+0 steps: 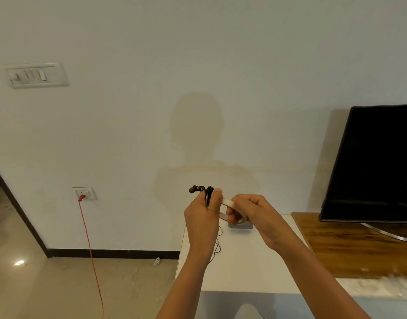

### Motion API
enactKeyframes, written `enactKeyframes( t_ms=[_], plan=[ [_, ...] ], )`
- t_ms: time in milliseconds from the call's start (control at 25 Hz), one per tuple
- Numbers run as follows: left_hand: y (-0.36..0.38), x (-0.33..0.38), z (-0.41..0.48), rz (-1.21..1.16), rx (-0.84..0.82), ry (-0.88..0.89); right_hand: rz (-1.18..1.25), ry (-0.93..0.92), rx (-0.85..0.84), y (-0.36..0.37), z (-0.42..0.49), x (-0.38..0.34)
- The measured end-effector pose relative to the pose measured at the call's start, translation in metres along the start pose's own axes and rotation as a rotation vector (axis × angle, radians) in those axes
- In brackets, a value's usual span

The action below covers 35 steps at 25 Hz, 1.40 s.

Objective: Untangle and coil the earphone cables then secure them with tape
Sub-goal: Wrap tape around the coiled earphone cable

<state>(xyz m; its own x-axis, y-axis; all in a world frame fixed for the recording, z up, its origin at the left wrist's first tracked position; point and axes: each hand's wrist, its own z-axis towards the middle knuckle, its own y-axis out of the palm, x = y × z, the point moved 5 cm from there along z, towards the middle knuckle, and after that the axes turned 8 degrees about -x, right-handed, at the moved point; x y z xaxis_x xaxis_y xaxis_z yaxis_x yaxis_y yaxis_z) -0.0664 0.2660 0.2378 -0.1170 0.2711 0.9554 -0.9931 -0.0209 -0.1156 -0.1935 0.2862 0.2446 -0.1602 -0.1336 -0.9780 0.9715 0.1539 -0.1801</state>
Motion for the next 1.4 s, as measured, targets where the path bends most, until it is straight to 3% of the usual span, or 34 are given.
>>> enactKeyframes(
  t_ms=[520, 920, 1400],
  plan=[
    [-0.0043, 0.0066, 0.0017, 0.119, 0.061, 0.077, 0.142, 0.005, -0.031, 0.0033, 0.0019, -0.0008],
    [-0.004, 0.0075, 0.0007, 0.075, 0.041, 0.03, 0.213, -0.023, -0.116, 0.0044, -0.0017, 0.0019],
    [-0.0062, 0.0034, 0.0034, 0.136, 0.076, 0.073, 0.244, -0.017, -0.069, 0.0076, -0.0004, 0.0]
  ],
)
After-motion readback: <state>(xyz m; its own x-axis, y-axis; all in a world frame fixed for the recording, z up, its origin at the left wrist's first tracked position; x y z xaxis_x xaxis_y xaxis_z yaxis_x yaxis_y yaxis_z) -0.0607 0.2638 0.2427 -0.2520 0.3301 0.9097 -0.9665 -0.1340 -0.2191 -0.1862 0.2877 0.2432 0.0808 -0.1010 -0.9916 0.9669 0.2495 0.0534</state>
